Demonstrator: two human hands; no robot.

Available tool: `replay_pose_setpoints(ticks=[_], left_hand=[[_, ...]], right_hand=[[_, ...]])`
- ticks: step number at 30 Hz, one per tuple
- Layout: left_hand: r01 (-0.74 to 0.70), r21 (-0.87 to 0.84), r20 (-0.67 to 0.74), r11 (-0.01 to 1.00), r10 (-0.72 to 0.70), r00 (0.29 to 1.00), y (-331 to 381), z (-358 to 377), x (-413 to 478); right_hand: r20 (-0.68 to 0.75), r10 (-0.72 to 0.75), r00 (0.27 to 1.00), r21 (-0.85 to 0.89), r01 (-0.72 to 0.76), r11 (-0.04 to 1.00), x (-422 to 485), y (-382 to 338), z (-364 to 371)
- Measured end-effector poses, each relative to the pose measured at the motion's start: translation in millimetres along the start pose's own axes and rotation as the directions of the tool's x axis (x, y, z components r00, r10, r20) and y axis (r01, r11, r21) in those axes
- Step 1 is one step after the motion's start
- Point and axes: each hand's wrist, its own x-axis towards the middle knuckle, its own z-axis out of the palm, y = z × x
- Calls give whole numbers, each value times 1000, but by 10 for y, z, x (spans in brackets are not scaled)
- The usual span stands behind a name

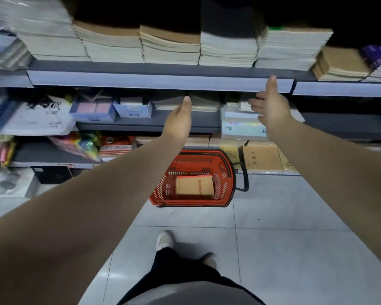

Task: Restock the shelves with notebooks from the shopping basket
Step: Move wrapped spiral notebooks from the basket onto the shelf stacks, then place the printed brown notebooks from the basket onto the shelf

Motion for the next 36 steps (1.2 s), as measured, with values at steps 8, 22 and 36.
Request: replay_pose_setpoints(ticks=[8,22,36], left_hand=[[92,40,11,995,-92,996,-470,-238,494],[291,123,-51,949,-286,957,-2090,-137,1681],[317,232,-10,920,-323,946,-3981,439,2763]], right_hand=[[-45,120,992,-71,-123,990,298,558,651],[-11,287,958,-92,-287,953,1107,2458,1507],[67,258,964,-316,-225,922,2148,4453,1826]])
